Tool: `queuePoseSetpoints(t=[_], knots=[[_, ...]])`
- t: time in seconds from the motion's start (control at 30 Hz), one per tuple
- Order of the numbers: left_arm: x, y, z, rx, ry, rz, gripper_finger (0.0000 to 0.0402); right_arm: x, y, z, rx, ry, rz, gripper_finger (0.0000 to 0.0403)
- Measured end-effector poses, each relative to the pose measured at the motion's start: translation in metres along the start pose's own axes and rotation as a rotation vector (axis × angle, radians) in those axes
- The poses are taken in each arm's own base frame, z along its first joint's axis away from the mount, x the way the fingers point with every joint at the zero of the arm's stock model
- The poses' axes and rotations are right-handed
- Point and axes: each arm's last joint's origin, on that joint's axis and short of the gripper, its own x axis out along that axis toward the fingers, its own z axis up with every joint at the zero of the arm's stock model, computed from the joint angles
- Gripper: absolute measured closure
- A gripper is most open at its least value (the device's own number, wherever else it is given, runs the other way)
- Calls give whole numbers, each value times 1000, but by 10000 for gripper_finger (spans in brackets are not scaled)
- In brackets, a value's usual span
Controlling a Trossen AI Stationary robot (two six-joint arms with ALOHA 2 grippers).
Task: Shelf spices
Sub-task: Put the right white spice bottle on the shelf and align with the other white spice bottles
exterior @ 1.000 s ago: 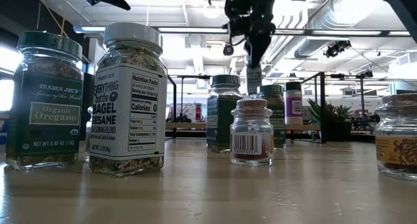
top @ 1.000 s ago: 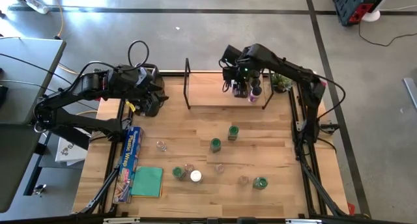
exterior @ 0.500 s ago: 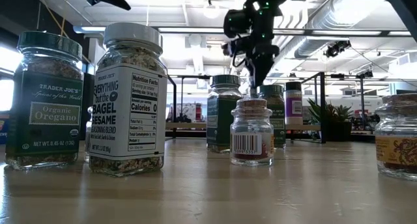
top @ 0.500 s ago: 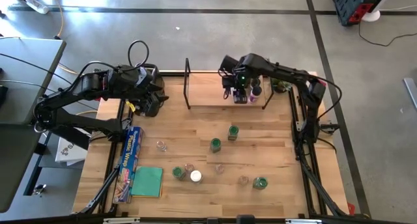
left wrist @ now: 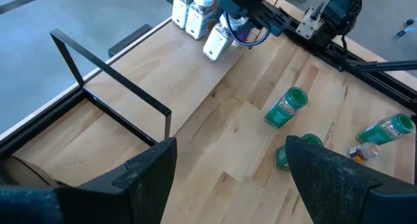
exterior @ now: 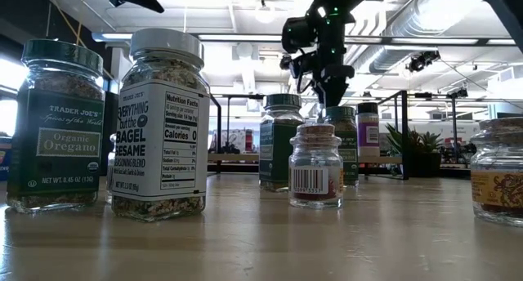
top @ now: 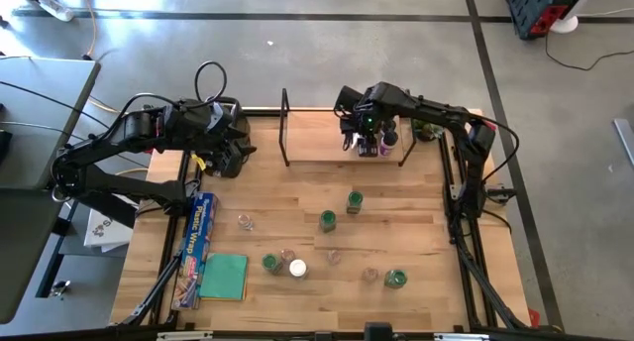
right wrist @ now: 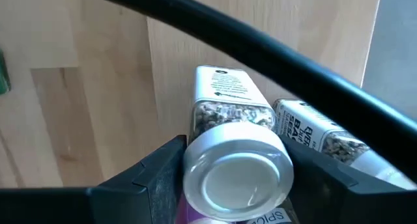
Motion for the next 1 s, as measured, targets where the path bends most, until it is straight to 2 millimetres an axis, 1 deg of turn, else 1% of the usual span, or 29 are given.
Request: queuePoseSetpoints(t=[0.17,0.37,0.57,1.0], knots=[[0,0,0,-7,0,0,119,-1,-1,-2,-1,24,-28,173],[0,0,0,-10,1,-4,119,-19,0,-9,3,-13,-49,173],[0,0,0,-10,0,-4,119,-31,2,-14,10,-32,-66,172],[0,0,0,-11,0,-4,119,-32,1,-16,22,-25,-74,171]])
